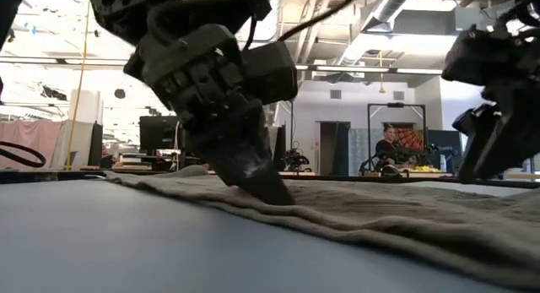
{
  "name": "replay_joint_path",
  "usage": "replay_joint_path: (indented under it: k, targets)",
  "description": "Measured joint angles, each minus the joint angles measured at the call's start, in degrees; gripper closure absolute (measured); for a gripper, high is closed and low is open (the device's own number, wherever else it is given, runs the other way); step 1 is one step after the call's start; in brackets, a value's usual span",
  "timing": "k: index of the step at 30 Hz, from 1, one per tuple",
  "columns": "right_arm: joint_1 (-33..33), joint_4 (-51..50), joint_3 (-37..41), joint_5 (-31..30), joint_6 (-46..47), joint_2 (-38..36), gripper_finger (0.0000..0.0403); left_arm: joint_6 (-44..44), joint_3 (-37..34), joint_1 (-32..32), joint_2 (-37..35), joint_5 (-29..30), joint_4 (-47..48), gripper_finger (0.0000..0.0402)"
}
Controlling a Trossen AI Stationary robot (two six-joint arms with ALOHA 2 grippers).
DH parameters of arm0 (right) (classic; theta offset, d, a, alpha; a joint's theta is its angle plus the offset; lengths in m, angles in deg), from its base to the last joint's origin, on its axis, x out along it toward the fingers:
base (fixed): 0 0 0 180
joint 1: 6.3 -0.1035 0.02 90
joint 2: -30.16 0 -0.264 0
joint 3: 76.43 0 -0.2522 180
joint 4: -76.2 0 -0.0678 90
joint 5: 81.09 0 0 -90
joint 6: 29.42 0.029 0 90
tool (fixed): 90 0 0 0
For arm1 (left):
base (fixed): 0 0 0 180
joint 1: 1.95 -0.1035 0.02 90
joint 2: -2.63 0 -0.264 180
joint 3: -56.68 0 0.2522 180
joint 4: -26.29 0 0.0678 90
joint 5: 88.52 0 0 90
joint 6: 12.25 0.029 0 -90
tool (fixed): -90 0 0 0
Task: Roll towel into tight, uniform cylinder
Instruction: Roll the gray towel
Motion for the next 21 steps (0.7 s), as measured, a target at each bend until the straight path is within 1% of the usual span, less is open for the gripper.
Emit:
replay_joint_path:
  k: [4, 9, 11, 12, 13, 15, 16, 17, 19, 21]
  targets:
    - [0.09, 4.91, 0.0, -2.36, -2.85, 0.0, 0.02, 1.45, -0.13, 0.88, -3.56, 0.55, 2.65, 0.0401]
    - [0.59, 11.88, 0.02, -5.89, -8.68, 0.02, 0.02, 4.55, 0.02, 1.43, -10.8, 6.65, 7.49, 0.0401]
    - [1.78, 15.46, 0.02, -7.63, -11.51, 0.02, 0.02, 6.61, -0.22, 1.42, -13.45, 10.4, 10.83, 0.0401]
    - [2.52, 16.87, 0.02, -8.49, -12.62, 0.02, 0.02, 7.77, -0.27, 1.34, -14.7, 13.26, 11.68, 0.0401]
    - [3.38, 18.31, 0.02, -8.69, -13.46, 0.02, 0.02, 9.02, -0.91, 1.28, -16.34, 17.41, 12.69, 0.0401]
    - [4.91, 20.4, 0.0, -8.62, -14.51, 0.02, 0.02, 9.51, -3.29, 0.26, -19.43, 27.57, 15.97, 0.0401]
    - [5.41, 20.81, 0.0, -8.63, -14.56, 0.02, 0.02, 8.41, -4.81, -0.73, -20.85, 31.53, 17.02, 0.0401]
    - [5.68, 20.9, 0.02, -8.63, -14.56, 0.02, 0.02, 7.08, -6.8, -2.07, -22.38, 33.91, 17.91, 0.0401]
    - [5.65, 20.96, 0.02, -8.57, -14.6, 0.04, 0.02, 5.3, -11.19, -5.37, -25.81, 34.77, 18.88, 0.0401]
    - [5.5, 20.8, 0.02, -8.6, -14.72, 0.07, 0.02, 2.74, -15.16, -9.37, -28.94, 34.58, 17.09, 0.0401]
